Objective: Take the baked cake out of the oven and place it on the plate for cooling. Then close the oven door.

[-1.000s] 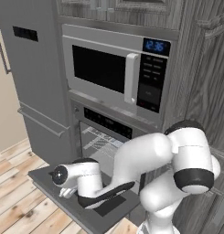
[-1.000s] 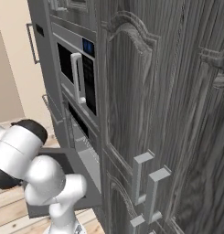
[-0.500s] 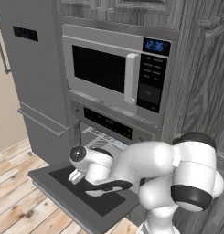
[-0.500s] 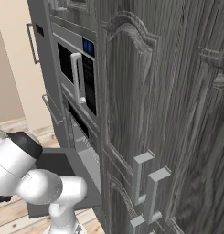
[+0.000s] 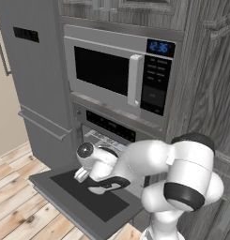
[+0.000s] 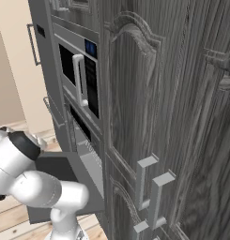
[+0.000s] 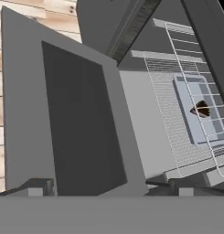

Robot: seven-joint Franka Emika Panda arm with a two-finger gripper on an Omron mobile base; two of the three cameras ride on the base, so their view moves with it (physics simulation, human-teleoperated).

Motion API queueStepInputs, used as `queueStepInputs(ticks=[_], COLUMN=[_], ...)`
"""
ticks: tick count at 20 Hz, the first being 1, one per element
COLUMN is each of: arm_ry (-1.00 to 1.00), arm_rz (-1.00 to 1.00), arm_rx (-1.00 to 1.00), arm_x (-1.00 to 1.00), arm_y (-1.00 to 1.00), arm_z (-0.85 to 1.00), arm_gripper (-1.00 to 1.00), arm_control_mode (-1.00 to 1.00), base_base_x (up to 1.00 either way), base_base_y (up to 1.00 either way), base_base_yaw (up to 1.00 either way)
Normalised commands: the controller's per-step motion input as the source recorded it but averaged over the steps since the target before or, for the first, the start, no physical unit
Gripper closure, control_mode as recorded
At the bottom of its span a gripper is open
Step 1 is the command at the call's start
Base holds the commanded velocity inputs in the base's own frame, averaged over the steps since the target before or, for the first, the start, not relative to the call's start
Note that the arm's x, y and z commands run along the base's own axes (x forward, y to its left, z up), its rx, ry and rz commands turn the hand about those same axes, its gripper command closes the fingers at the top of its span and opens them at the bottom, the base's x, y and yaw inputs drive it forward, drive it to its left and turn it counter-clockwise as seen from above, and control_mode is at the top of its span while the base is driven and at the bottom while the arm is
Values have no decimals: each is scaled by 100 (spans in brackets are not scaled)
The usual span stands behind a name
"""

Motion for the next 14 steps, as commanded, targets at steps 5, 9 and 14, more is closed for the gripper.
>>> queueStepInputs(ticks=[5,9,14], arm_ry=[-4,-8,-4], arm_rz=[-5,-8,-9], arm_rx=[-17,-20,-17], arm_x=[27,28,33], arm_y=[0,-8,-18], arm_z=[-5,0,-12], arm_gripper=[-100,-100,-100], arm_control_mode=[-100,-100,-100], base_base_x=[0,0,0], base_base_y=[0,0,0], base_base_yaw=[0,0,0])
